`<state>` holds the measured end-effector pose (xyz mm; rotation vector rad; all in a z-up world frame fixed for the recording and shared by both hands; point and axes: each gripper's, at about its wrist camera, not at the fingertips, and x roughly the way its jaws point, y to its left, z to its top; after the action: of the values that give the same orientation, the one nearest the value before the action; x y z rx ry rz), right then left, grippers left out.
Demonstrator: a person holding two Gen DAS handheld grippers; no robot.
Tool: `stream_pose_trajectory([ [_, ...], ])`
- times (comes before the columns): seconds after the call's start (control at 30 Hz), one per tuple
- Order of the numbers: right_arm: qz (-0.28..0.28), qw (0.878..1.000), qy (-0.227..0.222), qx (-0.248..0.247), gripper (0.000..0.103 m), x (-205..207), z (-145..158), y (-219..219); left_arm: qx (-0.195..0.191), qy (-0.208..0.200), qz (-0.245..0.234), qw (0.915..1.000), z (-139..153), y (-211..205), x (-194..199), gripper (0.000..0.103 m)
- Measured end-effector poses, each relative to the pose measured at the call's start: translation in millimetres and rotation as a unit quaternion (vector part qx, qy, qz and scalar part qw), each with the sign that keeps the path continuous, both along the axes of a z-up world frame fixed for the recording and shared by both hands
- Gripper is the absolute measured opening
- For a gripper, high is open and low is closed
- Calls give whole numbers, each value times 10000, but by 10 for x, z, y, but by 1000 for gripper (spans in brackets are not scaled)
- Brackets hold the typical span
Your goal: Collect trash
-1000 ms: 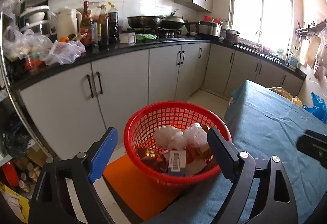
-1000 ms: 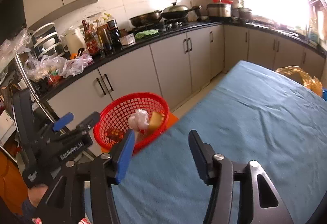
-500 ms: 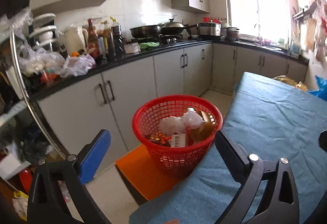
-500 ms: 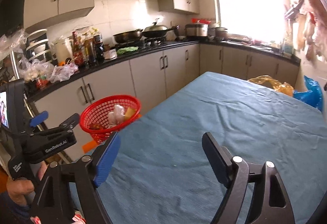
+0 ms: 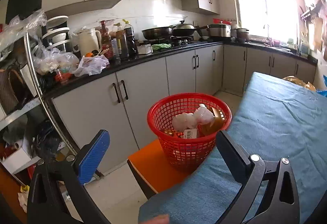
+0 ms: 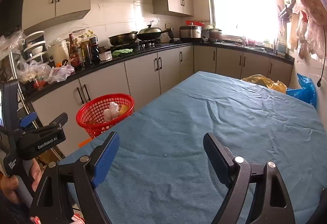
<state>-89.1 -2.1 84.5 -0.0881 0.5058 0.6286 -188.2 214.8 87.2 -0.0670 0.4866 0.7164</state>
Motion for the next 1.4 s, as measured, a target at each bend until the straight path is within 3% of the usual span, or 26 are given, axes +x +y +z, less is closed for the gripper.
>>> stream_pose_trajectory([
  [0.3, 52, 9998, -100, -144, 88, -82, -2, 77, -21, 184, -75, 9998, -36, 14, 33, 103],
  [1.4, 21, 9998, -18, -212, 89, -89, -97, 130, 57, 281, 2, 9996, -75, 67, 19, 103],
])
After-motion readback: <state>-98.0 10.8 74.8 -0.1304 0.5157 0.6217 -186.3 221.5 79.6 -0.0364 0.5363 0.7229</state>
